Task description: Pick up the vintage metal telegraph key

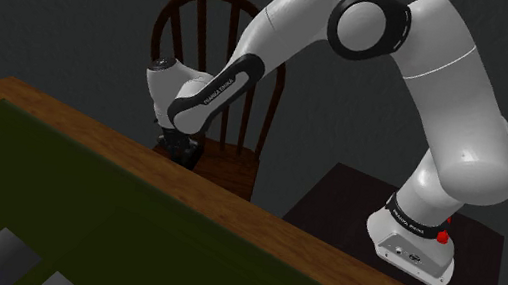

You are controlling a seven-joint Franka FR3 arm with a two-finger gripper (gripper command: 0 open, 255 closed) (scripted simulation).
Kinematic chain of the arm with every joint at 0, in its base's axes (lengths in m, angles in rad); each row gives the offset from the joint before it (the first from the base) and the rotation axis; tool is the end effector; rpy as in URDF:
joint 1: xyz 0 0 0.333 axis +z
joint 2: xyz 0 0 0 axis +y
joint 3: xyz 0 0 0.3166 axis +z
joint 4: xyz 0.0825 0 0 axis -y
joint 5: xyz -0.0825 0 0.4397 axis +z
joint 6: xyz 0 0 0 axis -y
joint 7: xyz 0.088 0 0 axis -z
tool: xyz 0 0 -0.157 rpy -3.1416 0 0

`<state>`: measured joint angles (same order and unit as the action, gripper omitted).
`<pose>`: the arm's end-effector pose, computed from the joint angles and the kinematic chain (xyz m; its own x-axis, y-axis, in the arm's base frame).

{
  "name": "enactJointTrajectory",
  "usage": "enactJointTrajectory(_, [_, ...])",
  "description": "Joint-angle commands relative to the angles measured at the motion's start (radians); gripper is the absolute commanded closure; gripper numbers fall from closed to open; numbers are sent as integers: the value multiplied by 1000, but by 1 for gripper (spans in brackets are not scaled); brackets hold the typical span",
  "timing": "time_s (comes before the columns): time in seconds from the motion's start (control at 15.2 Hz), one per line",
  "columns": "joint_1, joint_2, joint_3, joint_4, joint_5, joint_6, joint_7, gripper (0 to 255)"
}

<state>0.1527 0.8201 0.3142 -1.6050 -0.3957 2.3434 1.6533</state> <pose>0.6596 0.3001 0.0706 0.5447 -0.8373 0.0474 -0.8386 -0.5441 0.0260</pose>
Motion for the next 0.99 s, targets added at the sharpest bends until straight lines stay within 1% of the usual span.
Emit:
enactJointTrajectory(0.0, [-2,-14,5,-3,4,-11,-2,255])
enactJointTrajectory(0.92, [-27,-134,42,-18,47,-115,-30,255])
